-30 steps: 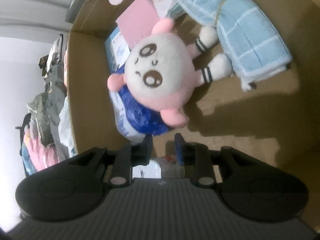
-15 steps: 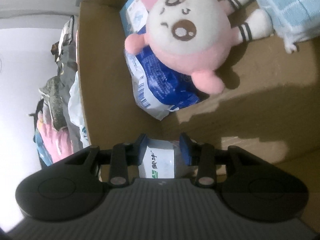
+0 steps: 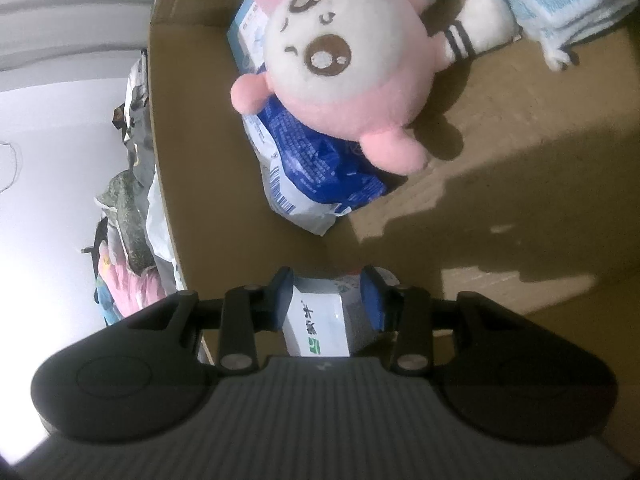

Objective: Organize soft objects
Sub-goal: 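Withdraw the right gripper from the box toward the bed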

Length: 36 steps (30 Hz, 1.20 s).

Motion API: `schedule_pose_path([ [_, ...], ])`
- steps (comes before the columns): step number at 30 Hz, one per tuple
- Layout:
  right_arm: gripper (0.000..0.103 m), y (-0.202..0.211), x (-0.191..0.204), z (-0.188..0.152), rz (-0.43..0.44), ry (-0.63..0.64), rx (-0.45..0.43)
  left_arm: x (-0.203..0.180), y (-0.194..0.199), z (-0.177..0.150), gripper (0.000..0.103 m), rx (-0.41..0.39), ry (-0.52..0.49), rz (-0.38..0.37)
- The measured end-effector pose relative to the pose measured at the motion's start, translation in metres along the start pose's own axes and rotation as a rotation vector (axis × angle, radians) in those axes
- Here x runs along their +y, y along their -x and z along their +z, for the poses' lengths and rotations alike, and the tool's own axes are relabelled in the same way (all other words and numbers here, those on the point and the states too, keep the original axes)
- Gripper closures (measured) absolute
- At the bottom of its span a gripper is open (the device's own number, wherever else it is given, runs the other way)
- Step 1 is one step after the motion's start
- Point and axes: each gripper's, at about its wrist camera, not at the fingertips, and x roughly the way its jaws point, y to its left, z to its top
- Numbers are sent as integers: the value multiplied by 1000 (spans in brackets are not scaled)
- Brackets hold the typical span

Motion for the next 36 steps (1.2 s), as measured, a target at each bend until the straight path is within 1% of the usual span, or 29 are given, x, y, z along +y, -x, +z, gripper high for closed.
schedule_pose_path([
  [2,66,0,2,0,-4,5,1,-5,-5,-5,20,16,56,-65],
  [3,66,1,3,0,-5,14,1,-7,-8,-6,20,29,64,-81],
  [5,66,2,7,0,-7,31,-2,-13,-11,-11,20,39,72,-80],
  [7,63,6,10,0,-8,53,-16,-19,-7,-14,20,22,53,-62],
  [9,56,14,17,-2,-22,89,-58,-20,-4,-16,20,-10,71,-49],
  [11,53,24,24,-4,-27,121,-98,-16,3,-17,20,-29,109,-67],
  [15,53,48,47,-13,-54,207,-208,2,14,-22,20,-57,210,-112],
  [18,52,67,73,-27,-36,276,-283,19,20,-30,19,-69,272,-141],
  [21,52,76,111,-44,2,375,-309,35,20,-35,19,-60,313,-148],
  [25,52,59,168,-63,42,519,-256,46,18,-39,19,-74,325,-155],
  [28,52,24,213,-66,36,618,-172,53,12,-38,19,-75,352,-174],
  [32,52,-40,267,-61,-30,719,-61,63,-7,-27,19,-72,398,-193],
  [36,52,-108,308,-38,-122,785,2,77,-35,-8,19,-73,454,-184],
])
